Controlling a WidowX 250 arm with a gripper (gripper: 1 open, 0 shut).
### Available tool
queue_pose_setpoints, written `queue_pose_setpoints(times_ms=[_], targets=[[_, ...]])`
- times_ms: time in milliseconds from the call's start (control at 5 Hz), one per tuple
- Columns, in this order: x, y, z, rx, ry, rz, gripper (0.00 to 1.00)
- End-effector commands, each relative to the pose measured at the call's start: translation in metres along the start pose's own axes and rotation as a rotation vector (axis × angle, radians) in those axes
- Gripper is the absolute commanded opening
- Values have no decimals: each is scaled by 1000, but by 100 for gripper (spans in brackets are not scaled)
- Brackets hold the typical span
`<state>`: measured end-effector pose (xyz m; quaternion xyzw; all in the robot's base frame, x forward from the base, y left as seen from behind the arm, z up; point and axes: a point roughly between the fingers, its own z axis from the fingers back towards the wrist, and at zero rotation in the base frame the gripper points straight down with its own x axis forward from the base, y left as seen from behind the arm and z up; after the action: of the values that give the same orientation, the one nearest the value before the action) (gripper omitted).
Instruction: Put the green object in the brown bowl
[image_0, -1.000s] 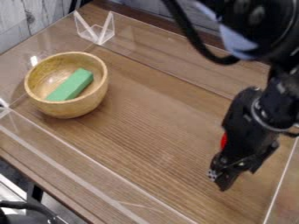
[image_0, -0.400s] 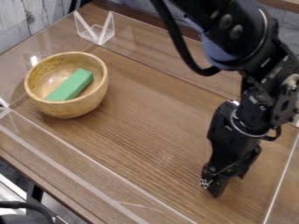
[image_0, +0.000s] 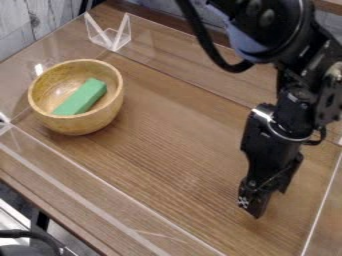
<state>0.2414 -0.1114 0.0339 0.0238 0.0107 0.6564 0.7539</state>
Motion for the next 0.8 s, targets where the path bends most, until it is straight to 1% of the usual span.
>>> queue_pose_setpoints(times_ms=[0,400,600], targets=[[-3,-13,4,-33,22,54,100],[-6,-24,10,-26,35,155,100],[-8,-19,8,-28,32,184,100]])
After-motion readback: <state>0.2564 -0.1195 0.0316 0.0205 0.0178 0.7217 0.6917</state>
